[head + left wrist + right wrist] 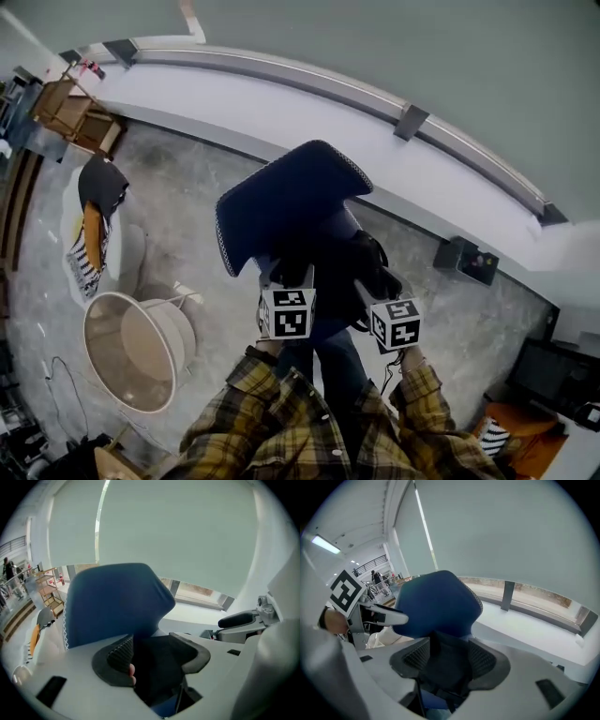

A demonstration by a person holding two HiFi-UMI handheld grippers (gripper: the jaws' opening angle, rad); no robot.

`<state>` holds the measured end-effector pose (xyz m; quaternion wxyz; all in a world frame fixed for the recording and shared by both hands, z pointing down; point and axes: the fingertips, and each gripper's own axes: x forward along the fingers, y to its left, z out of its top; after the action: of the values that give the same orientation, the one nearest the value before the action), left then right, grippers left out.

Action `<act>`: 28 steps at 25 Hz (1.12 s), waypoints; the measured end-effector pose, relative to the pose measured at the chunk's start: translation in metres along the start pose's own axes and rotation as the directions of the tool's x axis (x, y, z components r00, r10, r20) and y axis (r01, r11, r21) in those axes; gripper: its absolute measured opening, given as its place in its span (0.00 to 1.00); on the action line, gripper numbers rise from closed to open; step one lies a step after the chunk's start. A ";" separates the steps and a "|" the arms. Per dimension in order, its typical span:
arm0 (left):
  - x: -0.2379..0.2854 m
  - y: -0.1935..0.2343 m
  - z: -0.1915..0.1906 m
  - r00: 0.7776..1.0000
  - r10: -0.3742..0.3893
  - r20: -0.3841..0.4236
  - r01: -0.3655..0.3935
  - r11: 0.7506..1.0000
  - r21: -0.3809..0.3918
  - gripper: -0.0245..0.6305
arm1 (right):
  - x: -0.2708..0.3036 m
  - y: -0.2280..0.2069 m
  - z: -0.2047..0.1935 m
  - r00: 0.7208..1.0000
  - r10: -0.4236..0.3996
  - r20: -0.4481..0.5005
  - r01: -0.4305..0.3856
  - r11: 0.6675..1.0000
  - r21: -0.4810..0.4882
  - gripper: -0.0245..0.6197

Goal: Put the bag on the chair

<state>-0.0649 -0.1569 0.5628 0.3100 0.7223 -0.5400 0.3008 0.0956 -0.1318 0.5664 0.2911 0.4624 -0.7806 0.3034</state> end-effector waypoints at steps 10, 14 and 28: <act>-0.093 -0.017 0.093 0.972 -0.030 0.232 0.041 0.998 -0.045 0.29 | -0.083 0.046 0.085 0.968 0.137 0.210 -0.154 0.986 0.065 0.40; -0.128 -0.027 0.124 0.943 -0.045 0.330 0.070 0.995 -0.064 0.21 | -0.122 0.054 0.118 0.941 0.152 0.304 -0.168 0.986 0.024 0.38; -0.219 -0.097 0.178 0.861 -0.271 0.429 0.268 0.961 0.069 0.07 | -0.228 0.089 0.210 0.801 0.234 0.551 -0.201 0.972 -0.121 0.11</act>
<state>-0.0050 -0.1426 0.2715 0.2180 0.8405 -0.4882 0.0877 0.0706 -0.1287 0.2452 0.0252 0.4299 -0.8876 0.1634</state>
